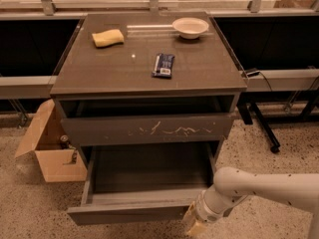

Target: Close middle drawer

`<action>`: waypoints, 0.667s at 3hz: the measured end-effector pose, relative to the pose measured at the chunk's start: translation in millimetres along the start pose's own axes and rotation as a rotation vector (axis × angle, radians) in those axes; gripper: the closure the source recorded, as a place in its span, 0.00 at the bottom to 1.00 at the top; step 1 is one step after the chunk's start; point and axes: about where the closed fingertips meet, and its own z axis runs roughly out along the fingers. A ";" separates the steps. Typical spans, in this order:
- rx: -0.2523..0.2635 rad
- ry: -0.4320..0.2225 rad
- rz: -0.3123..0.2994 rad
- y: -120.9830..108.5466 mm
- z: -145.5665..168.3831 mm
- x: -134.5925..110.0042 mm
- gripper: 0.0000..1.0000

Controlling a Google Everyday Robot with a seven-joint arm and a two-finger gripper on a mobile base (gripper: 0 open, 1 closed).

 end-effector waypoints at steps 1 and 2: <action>0.000 0.000 0.000 1.2 0.1 0.2 0.00; -0.001 -0.005 -0.005 -13.2 -9.9 10.8 0.00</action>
Offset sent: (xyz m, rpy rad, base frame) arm 0.0461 -0.0484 0.0069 0.0161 -0.0120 0.0104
